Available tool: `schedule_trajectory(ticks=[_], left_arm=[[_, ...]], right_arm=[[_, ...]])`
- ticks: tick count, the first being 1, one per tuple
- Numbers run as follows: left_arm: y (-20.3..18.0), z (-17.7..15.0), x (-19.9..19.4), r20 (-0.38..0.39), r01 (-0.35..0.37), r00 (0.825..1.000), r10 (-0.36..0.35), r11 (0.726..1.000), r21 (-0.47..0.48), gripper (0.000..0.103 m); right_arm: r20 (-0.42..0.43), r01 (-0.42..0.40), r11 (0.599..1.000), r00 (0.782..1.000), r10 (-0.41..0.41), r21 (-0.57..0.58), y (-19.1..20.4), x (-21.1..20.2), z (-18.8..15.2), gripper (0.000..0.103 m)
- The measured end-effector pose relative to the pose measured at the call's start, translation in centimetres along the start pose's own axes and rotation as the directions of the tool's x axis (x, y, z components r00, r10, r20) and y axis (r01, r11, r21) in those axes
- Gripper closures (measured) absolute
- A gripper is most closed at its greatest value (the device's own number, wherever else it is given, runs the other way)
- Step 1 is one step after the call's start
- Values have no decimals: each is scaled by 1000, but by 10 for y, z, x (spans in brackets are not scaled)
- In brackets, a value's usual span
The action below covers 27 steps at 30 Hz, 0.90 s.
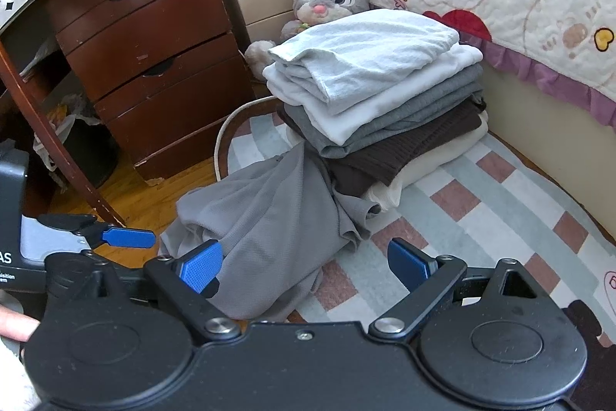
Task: Fold clothes
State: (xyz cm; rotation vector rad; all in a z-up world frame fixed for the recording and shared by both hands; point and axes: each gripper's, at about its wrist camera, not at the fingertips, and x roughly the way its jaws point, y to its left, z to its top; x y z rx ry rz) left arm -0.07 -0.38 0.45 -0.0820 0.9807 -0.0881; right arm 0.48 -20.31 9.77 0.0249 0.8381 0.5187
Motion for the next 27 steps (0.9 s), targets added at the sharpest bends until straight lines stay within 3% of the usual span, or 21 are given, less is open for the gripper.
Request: schedule_trajectory(ticks=[27], left_arm=[[2, 2, 6, -5, -24, 1000, 24, 1000, 9, 0]], right_arm=[[17, 47, 998, 999, -46, -38, 6, 11, -1, 8]])
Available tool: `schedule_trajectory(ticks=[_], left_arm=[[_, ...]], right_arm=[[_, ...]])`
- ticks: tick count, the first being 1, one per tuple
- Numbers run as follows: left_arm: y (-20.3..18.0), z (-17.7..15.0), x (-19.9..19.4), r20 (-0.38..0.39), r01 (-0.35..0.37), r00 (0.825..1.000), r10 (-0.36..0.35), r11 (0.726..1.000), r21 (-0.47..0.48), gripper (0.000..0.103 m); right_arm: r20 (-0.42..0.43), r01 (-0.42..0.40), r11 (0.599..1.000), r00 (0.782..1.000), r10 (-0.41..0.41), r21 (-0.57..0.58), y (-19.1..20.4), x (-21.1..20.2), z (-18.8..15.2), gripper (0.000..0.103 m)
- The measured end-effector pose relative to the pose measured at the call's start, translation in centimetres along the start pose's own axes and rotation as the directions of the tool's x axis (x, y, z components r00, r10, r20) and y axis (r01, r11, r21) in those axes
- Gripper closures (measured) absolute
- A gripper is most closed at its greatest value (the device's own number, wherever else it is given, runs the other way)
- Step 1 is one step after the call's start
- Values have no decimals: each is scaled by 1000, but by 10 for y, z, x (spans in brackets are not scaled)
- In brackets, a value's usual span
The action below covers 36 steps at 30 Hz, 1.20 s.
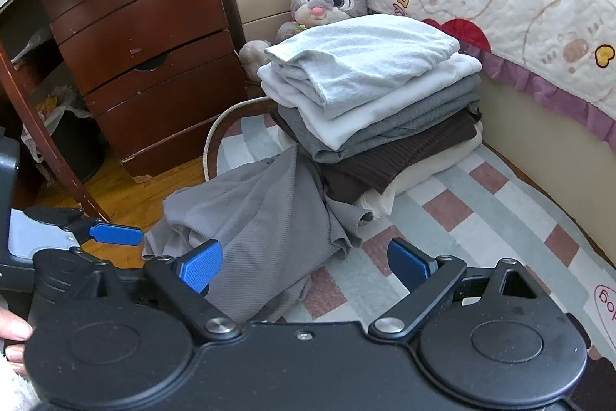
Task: Fold clothes
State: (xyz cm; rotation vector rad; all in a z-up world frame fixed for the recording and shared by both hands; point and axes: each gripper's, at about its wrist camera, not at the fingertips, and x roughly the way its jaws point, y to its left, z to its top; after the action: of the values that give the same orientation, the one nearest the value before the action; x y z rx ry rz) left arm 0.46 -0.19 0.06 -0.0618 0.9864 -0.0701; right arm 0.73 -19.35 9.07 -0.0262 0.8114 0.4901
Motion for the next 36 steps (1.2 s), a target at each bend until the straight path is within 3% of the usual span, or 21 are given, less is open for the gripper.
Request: schedule_trajectory(ticks=[15, 21, 24, 28, 36], left_arm=[[1, -2, 7, -15, 9, 1000, -9, 1000, -6, 0], [12, -5, 18, -6, 12, 1000, -12, 998, -54, 0], [26, -8, 28, 52, -45, 997, 48, 997, -63, 0], [56, -9, 47, 46, -109, 992, 114, 990, -95, 0], [99, -10, 80, -32, -47, 999, 42, 985, -163, 6]], right_arm=[[-14, -6, 1000, 1000, 6, 3, 0, 4, -2, 8], [-14, -17, 999, 1000, 17, 27, -5, 10, -7, 8], [9, -38, 998, 999, 38, 47, -10, 18, -13, 8], [62, -31, 998, 998, 27, 63, -19, 40, -23, 8], [67, -229, 962, 973, 221, 151, -41, 111, -47, 8]])
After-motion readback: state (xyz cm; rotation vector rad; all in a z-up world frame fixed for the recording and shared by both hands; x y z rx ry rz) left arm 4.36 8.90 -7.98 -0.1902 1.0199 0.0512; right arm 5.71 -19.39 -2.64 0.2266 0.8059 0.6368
